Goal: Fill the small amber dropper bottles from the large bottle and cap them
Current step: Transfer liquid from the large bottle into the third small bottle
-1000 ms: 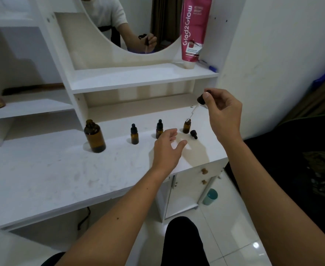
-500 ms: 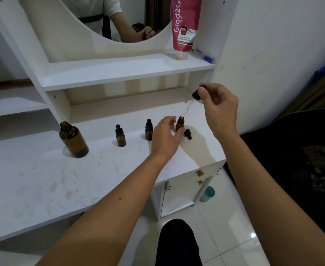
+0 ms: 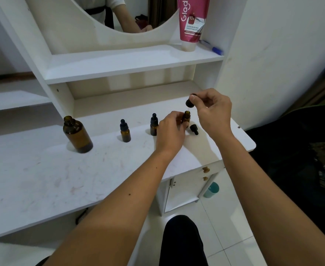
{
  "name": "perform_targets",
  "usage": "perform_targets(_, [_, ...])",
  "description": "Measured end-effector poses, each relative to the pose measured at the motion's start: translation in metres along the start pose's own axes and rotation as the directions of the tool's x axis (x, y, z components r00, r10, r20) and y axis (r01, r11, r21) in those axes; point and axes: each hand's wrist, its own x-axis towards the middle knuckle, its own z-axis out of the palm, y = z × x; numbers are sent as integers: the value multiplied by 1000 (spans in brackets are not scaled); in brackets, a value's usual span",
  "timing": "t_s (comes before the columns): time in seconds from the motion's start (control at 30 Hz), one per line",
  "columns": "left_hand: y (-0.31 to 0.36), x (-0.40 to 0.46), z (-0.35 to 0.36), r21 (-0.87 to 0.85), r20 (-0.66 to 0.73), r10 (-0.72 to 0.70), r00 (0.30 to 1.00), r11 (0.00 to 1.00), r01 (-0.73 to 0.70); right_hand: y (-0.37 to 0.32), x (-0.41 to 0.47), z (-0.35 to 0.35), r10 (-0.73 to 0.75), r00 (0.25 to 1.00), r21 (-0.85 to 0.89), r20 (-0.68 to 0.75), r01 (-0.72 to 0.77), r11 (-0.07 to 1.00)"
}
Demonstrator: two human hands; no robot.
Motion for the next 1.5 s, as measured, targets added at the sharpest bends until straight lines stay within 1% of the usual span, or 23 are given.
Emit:
perform_targets(0.2, [1, -1, -1, 6, 9, -3, 1000, 1000, 3, -3, 1, -2, -5, 1000, 23, 4, 4, 1000])
perform_targets(0.37, [1, -2, 0, 22, 3, 7, 1000, 1000, -7, -1, 1, -3, -5, 1000, -24, -31, 4, 1000])
perform_targets(0.7, [6, -4, -2, 52, 19, 0, 1000, 999, -1, -4, -2, -2, 1, 1000, -55, 23, 0, 998])
perform_targets(0.87, [9, -15, -10, 77, 49, -12, 999, 997, 8, -13, -3, -6, -20, 1000, -47, -1, 20, 999])
perform_targets(0.97, [6, -24, -16, 44, 62, -30, 998, 999, 27, -25, -2, -10, -50, 998, -52, -35, 48, 998])
perform_targets(1.07, [5, -37, -28, -24, 81, -59, 995, 998, 61, -41, -3, -13, -85, 995, -57, -57, 82, 995])
perform_targets(1.2, [3, -59, -56, -114, 130, -58, 990, 991, 73, -62, -11, -7, -128, 990, -65, -51, 125, 990])
perform_targets(1.37, [-9, -80, -106, -175, 70, -96, 993, 979, 107, -93, -30, 18, -204, 979, -18, -19, 204, 979])
perform_targets(1.5, [-25, -95, -154, -186, -49, -128, 991, 976, 117, -118, -48, 49, -244, 970, 67, 20, 242, 968])
